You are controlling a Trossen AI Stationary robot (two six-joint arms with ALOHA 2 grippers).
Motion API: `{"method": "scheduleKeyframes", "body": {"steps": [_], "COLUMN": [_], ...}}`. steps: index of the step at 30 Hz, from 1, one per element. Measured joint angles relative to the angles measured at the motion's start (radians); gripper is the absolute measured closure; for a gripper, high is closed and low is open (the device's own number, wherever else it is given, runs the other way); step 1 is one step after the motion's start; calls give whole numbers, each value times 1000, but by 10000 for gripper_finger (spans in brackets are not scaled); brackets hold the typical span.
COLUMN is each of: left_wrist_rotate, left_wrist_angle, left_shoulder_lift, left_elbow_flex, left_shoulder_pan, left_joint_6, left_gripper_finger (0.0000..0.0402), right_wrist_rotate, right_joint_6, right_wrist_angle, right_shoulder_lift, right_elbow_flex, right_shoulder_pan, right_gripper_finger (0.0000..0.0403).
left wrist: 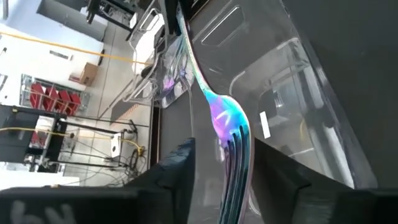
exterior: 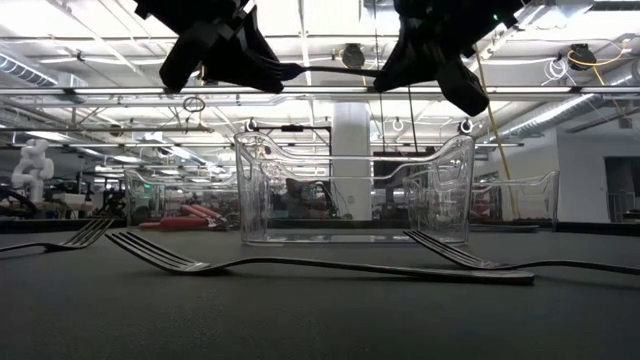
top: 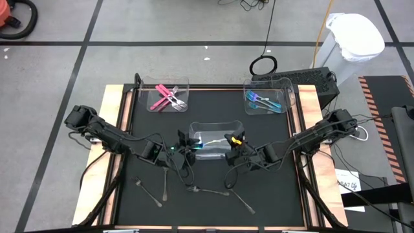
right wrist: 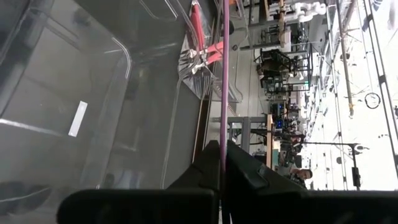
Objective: Sort silverware by color (type)
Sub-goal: Put the blue fork into the right transparent bin
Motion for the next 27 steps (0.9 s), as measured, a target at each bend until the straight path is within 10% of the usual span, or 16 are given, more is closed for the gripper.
{"method": "scheduleKeyframes", "body": {"steps": [27], "left_wrist_rotate": [86], "left_wrist_angle": [-358], "left_shoulder_lift": [-297], "left_elbow_flex": [2], "left_shoulder_pan": [-62], "left_joint_6": [-433], "left_gripper_finger": [237], "right_wrist_rotate": [106], "right_joint_6": [206], "right_wrist_angle": [-381], "right_shoulder_lift": [-187], "right_elbow_flex": [0], "right_shoulder_pan": [-55], "right_gripper_finger": [402]}}
